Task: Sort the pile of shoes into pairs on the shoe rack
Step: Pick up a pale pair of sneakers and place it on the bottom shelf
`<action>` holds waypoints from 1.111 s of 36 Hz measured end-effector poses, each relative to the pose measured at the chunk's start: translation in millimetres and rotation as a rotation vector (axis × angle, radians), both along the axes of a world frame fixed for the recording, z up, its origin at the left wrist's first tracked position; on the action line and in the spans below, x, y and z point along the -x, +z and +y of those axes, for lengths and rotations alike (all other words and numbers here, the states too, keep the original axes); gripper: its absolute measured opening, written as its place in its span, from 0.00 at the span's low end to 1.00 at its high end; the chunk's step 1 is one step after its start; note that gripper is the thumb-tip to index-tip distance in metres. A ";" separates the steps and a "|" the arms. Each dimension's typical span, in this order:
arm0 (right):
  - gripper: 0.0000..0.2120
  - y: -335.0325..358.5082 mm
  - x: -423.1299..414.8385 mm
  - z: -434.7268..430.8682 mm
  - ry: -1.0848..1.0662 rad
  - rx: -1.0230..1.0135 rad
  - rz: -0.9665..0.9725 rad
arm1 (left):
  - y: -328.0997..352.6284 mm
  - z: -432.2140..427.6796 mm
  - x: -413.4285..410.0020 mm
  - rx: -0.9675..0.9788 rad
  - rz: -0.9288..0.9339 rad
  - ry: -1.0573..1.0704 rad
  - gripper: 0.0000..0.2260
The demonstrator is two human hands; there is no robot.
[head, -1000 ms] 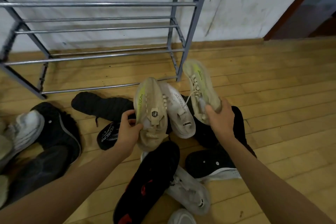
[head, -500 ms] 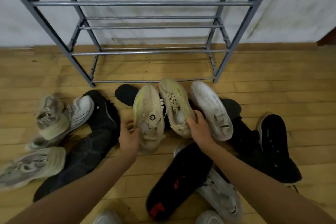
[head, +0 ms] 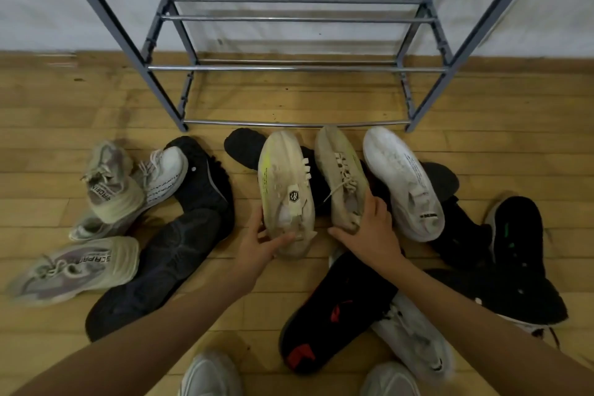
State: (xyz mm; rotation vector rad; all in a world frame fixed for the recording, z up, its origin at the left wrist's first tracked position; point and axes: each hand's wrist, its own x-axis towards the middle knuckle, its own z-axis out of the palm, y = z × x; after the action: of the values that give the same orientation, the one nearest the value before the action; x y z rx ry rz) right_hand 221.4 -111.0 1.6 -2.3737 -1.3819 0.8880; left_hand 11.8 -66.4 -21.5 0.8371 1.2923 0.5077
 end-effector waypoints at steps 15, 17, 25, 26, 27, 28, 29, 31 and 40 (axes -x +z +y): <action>0.44 -24.9 -14.1 5.2 -0.157 0.058 0.143 | 1.4 -13.5 -10.6 -0.042 -0.038 0.097 0.27; 0.42 -20.8 -12.6 5.2 -0.193 0.020 0.220 | 5.2 -14.0 -10.2 -0.064 -0.045 0.127 0.26; 0.37 9.0 10.0 8.7 -0.244 -0.197 0.379 | 19.6 6.1 0.2 -0.297 -0.006 0.188 0.27; 0.38 11.0 11.4 13.2 -0.225 -0.224 0.365 | 23.6 13.5 1.8 -0.315 -0.013 0.184 0.26; 0.40 12.9 12.5 18.9 -0.199 -0.253 0.348 | 27.4 21.7 3.3 -0.329 -0.022 0.184 0.25; 0.42 15.2 13.8 25.4 -0.166 -0.280 0.327 | 31.1 29.9 4.9 -0.337 -0.033 0.187 0.24; 0.42 17.1 15.4 32.9 -0.137 -0.296 0.301 | 34.2 38.2 5.7 -0.335 -0.043 0.197 0.23; 0.41 18.2 19.3 50.2 -0.111 -0.294 0.254 | 36.6 54.9 8.2 -0.303 -0.049 0.223 0.23; 0.26 14.8 35.2 137.7 -0.084 -0.268 0.152 | 32.5 144.2 28.4 -0.252 0.041 0.255 0.26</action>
State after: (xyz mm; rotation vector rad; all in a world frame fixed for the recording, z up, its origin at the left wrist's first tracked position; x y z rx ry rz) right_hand 186.2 26.7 16.4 -2.1013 -1.2472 0.7885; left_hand -16.6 77.9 11.0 0.8983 1.3991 0.8734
